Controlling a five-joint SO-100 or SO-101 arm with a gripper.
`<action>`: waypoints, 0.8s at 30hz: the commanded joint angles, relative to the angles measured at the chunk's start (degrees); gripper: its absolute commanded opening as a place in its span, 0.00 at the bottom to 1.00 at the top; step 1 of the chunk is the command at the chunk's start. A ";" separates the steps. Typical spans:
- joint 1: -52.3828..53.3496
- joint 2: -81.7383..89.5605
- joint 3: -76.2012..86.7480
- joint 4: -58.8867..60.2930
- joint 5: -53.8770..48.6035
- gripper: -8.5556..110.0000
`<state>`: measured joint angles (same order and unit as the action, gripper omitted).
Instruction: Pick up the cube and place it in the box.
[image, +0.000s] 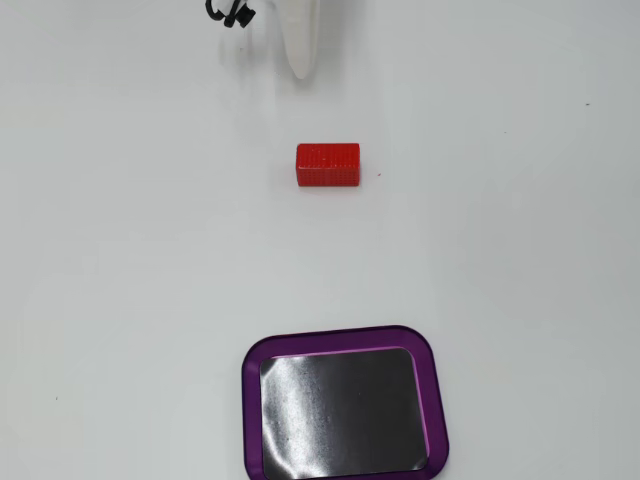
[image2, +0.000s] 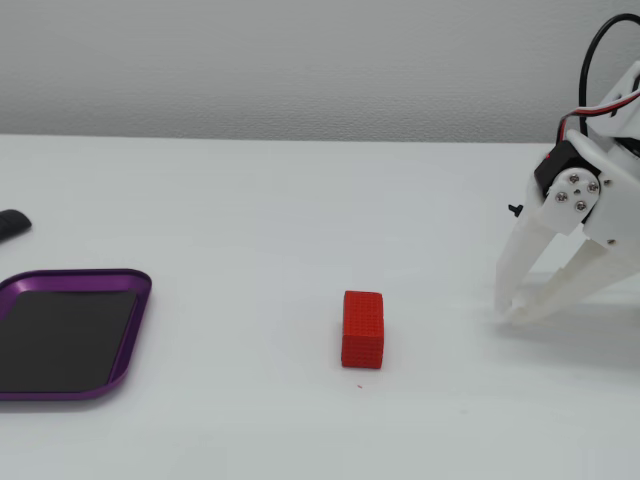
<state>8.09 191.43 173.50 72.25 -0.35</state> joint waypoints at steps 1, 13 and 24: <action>0.09 2.02 -0.09 -0.88 2.55 0.07; 0.00 2.02 -0.09 -0.88 2.46 0.07; 5.98 1.14 -4.92 -14.41 2.20 0.07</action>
<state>11.07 191.43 171.83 62.84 1.93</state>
